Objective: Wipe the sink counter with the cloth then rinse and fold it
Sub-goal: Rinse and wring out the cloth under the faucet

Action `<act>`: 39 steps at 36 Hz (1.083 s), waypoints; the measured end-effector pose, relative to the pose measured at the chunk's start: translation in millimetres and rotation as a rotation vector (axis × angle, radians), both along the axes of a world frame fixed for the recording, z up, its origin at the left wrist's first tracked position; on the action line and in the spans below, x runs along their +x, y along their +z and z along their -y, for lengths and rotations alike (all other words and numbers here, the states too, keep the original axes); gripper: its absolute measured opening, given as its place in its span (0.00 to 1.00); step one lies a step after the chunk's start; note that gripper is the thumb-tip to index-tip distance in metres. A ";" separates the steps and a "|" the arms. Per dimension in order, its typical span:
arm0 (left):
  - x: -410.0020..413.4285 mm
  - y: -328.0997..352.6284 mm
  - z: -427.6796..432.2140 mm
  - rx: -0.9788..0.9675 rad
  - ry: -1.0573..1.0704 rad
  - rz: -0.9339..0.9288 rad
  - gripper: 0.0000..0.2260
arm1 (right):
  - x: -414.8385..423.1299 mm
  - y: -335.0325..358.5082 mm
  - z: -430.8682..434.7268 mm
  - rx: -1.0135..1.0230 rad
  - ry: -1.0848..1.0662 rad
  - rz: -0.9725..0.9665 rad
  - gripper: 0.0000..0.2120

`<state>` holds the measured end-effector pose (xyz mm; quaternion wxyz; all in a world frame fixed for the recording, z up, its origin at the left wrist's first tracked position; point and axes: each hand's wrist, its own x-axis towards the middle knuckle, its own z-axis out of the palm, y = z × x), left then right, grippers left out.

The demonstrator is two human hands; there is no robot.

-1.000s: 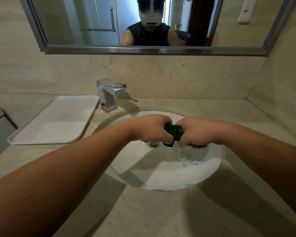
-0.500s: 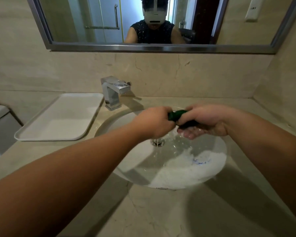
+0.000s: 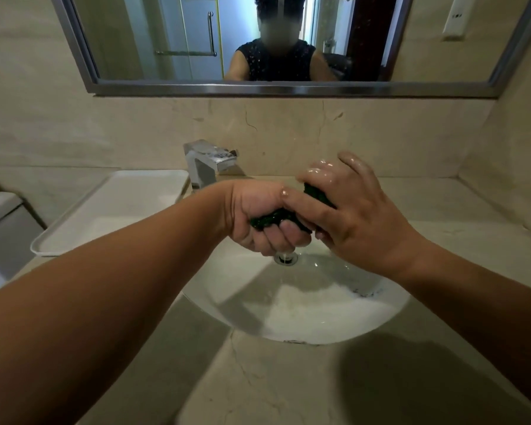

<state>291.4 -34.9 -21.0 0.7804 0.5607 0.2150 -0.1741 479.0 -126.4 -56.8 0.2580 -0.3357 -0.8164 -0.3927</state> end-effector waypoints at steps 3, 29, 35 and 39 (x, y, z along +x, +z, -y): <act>2.2 13.6 5.1 0.112 -0.106 -0.011 0.05 | 1.4 19.9 1.0 -0.108 0.037 0.036 0.31; 30.8 -25.9 30.2 2.002 0.158 -0.258 0.09 | -2.0 28.7 -14.5 -1.631 -0.394 -0.773 0.14; 14.3 -44.7 28.7 2.181 0.214 -0.045 0.08 | -0.6 28.2 -18.9 -1.900 -0.338 -1.037 0.08; 2.7 -55.7 22.6 2.209 0.216 0.159 0.14 | -1.3 28.4 -23.8 -1.907 -0.248 -1.246 0.13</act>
